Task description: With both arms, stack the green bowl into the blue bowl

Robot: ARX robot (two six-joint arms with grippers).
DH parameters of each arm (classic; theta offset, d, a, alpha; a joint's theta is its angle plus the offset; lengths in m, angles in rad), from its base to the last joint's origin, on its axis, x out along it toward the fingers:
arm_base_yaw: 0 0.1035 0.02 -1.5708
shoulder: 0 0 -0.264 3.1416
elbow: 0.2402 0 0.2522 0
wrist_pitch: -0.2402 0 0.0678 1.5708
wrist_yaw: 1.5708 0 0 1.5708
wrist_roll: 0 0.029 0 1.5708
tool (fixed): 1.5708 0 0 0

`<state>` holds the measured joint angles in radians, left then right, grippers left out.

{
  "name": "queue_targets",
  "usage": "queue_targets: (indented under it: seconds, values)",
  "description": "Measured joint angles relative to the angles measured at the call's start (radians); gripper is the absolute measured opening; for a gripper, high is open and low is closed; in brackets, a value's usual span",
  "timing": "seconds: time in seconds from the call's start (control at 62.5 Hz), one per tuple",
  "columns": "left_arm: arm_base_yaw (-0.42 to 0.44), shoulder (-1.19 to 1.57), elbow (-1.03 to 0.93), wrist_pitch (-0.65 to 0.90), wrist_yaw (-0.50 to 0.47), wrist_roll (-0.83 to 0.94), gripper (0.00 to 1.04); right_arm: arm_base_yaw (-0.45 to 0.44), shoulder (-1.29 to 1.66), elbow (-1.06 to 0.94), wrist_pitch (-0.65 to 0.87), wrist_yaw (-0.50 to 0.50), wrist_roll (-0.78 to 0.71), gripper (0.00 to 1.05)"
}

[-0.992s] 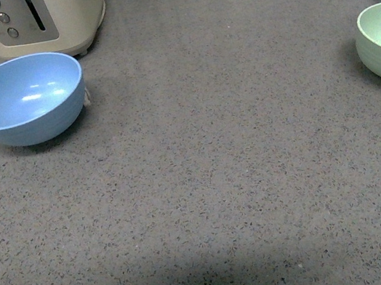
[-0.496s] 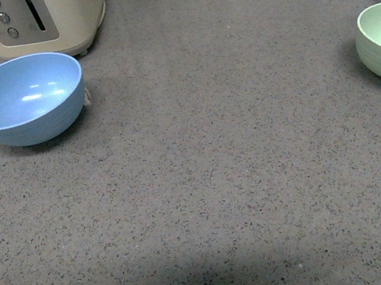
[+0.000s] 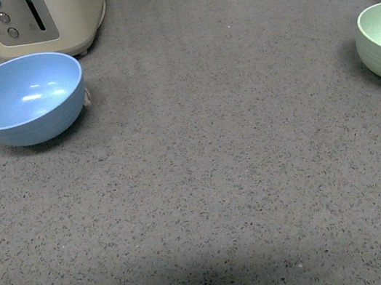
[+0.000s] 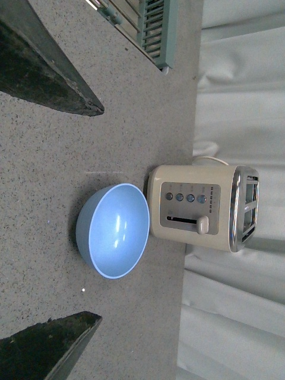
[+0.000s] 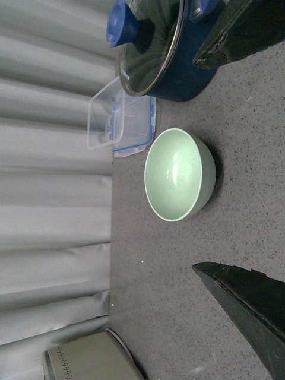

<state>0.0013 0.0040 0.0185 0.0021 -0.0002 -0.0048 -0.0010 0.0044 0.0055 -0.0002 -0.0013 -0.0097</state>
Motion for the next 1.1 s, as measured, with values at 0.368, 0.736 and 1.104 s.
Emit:
queue_targets:
  seconds: [0.368,0.736,1.104]
  values:
    - [0.0,0.0,0.0,0.0,0.0,0.0,0.98,0.0,0.0,0.0,0.0,0.0,0.0,0.95]
    - [0.0,0.0,0.0,0.0,0.0,0.0,0.98,0.0,0.0,0.0,0.0,0.0,0.0,0.95]
    - [0.068,0.57,0.174,-0.068,-0.072,-0.26,0.98,0.0,0.0,0.0,0.0,0.0,0.0,0.95]
